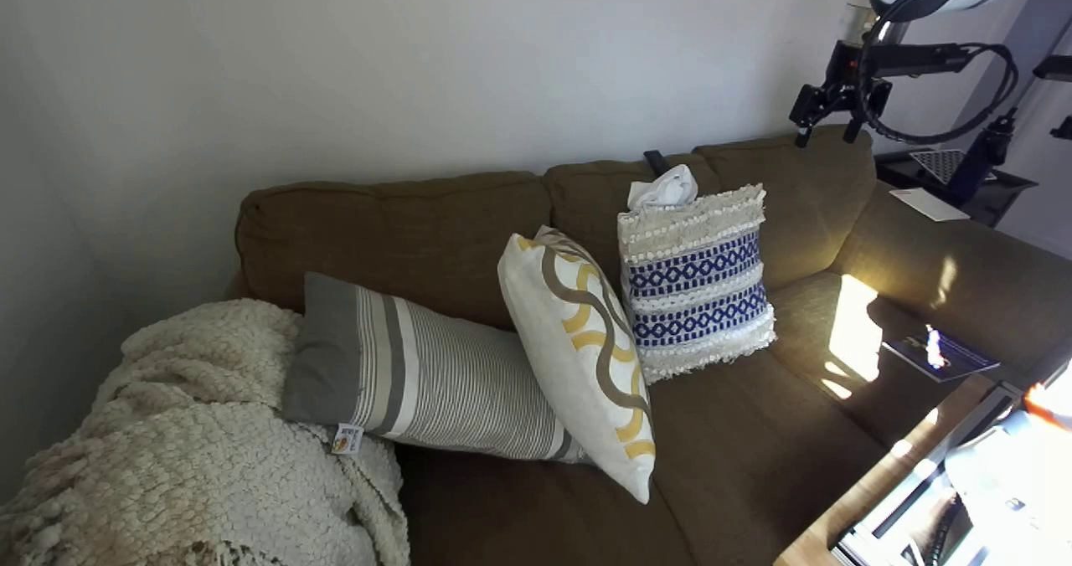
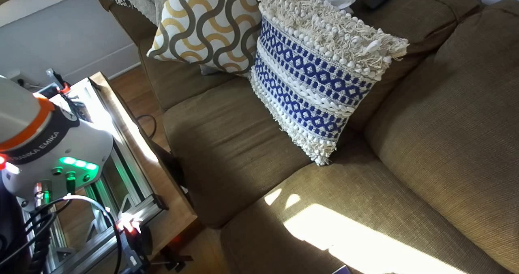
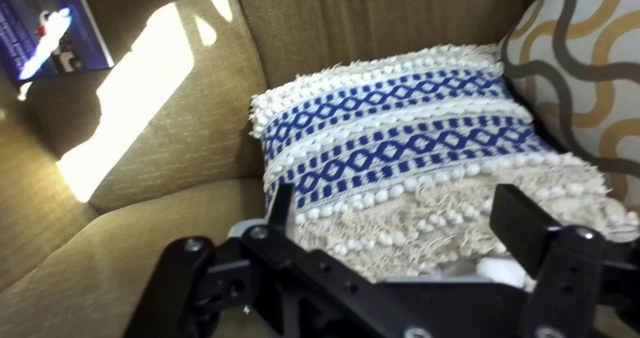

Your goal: Remove the remote controller from the sofa back support and put it on top of the pillow that is on the middle sofa seat

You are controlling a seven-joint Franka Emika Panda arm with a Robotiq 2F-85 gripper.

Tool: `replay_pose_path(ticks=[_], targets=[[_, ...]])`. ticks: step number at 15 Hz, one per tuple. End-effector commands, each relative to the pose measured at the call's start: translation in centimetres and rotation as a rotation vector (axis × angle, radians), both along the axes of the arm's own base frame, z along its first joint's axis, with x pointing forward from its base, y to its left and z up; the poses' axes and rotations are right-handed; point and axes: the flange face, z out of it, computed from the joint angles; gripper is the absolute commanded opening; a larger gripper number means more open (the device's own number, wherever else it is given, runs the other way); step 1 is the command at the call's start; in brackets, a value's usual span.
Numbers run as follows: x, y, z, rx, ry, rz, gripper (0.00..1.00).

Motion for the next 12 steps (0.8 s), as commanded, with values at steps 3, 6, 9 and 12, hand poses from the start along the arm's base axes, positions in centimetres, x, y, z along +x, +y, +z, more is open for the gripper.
replay_pose_path(ticks=[3,6,9,12], targets=[[5.1,-2.8,1.5,-0.079,-0.019,-0.031,1.00],[8.2,-3.8,1.6,-0.086,-0.017,-0.048,1.00],[8.6,-3.8,1.5,-0.087,-0.014,-0.048,1.00],[6.8,-3.4,2.5,-0.050,-0.144,-0.128,1.00]])
